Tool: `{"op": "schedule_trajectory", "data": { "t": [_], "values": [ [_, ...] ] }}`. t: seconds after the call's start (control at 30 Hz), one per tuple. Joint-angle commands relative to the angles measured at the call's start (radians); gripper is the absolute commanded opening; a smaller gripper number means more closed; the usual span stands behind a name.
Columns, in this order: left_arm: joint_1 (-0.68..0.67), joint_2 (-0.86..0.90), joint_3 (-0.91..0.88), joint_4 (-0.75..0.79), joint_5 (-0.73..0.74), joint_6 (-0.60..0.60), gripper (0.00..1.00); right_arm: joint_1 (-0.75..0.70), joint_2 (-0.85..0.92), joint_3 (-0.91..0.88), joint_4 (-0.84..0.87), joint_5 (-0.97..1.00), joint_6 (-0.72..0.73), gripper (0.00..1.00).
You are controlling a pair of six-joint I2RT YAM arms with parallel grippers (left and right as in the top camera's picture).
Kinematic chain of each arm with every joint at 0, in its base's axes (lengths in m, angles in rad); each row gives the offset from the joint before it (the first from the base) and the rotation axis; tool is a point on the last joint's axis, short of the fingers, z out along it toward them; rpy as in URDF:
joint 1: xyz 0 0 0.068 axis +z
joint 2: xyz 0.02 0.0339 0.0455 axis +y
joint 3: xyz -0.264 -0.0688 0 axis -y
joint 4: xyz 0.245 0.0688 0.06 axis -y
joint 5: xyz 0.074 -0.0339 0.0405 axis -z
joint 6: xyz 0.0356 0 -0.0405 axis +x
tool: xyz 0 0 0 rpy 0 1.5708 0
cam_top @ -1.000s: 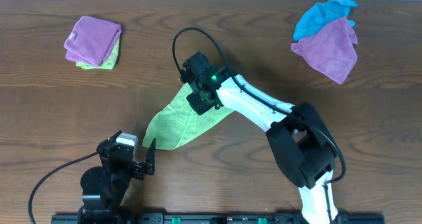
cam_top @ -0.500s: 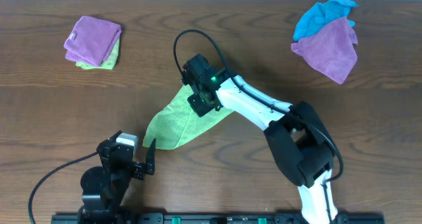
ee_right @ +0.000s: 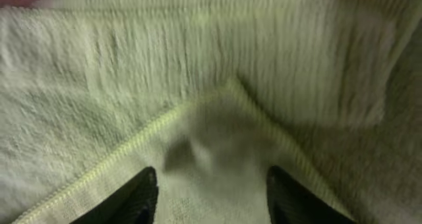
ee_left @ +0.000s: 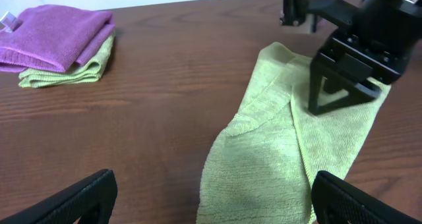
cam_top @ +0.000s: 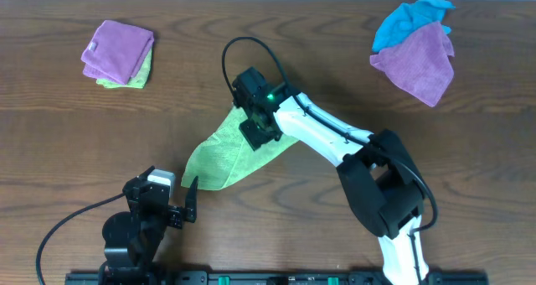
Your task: Fold the cloth
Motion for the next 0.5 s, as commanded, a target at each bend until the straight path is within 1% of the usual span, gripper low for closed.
{"op": "schedule_trajectory", "data": {
  "t": [0.0,0.23,0.3,0.47],
  "values": [
    [-0.004,-0.006,-0.020,-0.006,0.000,0.000,0.95,0.000,-0.009,-0.010,0.041,0.003,0.008,0.50],
    [-0.004,-0.006,-0.020,-0.006,0.000,0.000,0.95,0.000,-0.005,-0.028,0.088,0.003,0.008,0.45],
    [-0.004,-0.006,-0.020,-0.006,0.000,0.000,0.95,0.000,0.002,-0.028,0.091,0.003,0.008,0.42],
    [-0.004,-0.006,-0.020,-0.006,0.000,0.000,0.95,0.000,0.022,-0.028,0.095,0.003,0.008,0.41]
  ]
}}
